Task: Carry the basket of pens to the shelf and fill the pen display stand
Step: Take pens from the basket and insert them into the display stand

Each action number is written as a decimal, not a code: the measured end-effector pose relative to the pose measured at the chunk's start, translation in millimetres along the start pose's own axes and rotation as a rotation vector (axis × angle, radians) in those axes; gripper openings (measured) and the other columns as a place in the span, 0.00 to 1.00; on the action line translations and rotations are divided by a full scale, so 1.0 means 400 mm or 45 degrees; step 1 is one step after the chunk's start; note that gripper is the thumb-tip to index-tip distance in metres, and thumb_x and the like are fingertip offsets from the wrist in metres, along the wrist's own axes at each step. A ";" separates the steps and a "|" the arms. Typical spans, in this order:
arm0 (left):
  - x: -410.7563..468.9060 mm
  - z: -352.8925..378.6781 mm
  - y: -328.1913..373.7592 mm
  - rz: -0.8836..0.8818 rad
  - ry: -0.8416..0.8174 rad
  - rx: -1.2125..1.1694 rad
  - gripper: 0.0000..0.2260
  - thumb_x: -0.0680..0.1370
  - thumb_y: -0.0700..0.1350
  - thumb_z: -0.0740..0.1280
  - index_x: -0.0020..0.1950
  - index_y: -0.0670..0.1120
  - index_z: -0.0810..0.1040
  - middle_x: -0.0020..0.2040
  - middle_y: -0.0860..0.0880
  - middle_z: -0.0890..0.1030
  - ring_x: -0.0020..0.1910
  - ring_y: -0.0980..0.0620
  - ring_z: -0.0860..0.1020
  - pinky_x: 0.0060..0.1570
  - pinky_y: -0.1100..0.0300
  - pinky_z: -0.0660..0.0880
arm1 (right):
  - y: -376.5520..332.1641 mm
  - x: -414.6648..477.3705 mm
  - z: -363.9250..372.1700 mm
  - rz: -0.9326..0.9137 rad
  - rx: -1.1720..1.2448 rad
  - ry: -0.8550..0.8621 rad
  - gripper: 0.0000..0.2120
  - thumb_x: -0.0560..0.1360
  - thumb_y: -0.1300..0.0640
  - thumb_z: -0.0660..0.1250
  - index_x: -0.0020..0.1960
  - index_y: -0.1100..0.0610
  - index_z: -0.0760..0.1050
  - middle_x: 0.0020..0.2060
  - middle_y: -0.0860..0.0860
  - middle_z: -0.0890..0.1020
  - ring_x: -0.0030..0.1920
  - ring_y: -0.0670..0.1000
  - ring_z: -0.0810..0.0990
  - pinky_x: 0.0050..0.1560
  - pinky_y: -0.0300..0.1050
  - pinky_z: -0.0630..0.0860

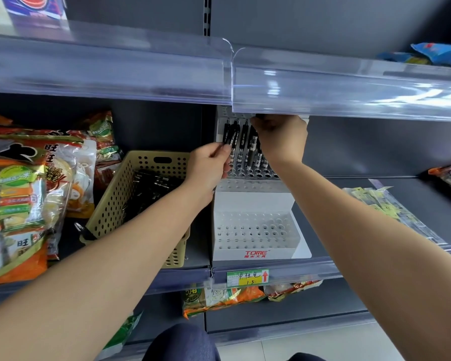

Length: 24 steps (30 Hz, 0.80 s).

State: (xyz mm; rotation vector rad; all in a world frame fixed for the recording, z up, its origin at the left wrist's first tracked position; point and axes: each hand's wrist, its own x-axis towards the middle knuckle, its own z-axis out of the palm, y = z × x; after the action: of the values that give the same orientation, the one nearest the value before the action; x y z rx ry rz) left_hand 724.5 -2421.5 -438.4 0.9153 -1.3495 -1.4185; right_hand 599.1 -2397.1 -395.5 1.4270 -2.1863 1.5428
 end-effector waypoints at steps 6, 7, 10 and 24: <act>-0.005 -0.008 -0.003 -0.002 -0.008 0.000 0.10 0.81 0.40 0.61 0.42 0.47 0.77 0.34 0.50 0.73 0.31 0.56 0.71 0.32 0.65 0.70 | 0.016 -0.012 0.017 -0.063 -0.131 -0.059 0.09 0.74 0.50 0.69 0.44 0.54 0.85 0.38 0.53 0.85 0.39 0.54 0.81 0.36 0.41 0.70; -0.006 -0.008 -0.003 -0.001 -0.006 -0.001 0.10 0.81 0.40 0.61 0.42 0.48 0.77 0.34 0.50 0.73 0.31 0.56 0.71 0.32 0.65 0.70 | 0.018 -0.014 0.019 -0.066 -0.148 -0.070 0.09 0.74 0.50 0.69 0.44 0.54 0.85 0.38 0.53 0.85 0.38 0.54 0.81 0.34 0.41 0.69; -0.007 -0.010 -0.006 -0.007 -0.001 0.005 0.10 0.81 0.41 0.62 0.42 0.48 0.77 0.34 0.51 0.74 0.32 0.56 0.72 0.32 0.65 0.71 | 0.021 -0.016 0.026 -0.053 -0.195 -0.074 0.09 0.73 0.51 0.69 0.43 0.55 0.84 0.37 0.54 0.85 0.36 0.54 0.80 0.30 0.39 0.65; 0.000 -0.002 -0.016 -0.024 0.030 0.027 0.06 0.81 0.41 0.63 0.49 0.46 0.79 0.35 0.51 0.75 0.33 0.56 0.73 0.33 0.66 0.72 | 0.035 -0.026 0.023 -0.022 -0.431 -0.078 0.13 0.74 0.49 0.66 0.40 0.58 0.81 0.34 0.55 0.82 0.35 0.56 0.76 0.33 0.40 0.65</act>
State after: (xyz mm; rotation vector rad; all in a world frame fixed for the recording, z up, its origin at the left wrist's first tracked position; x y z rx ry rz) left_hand 724.4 -2422.1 -444.6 0.9585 -1.3437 -1.4057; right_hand 598.2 -2397.3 -415.3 1.3932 -2.3220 1.0673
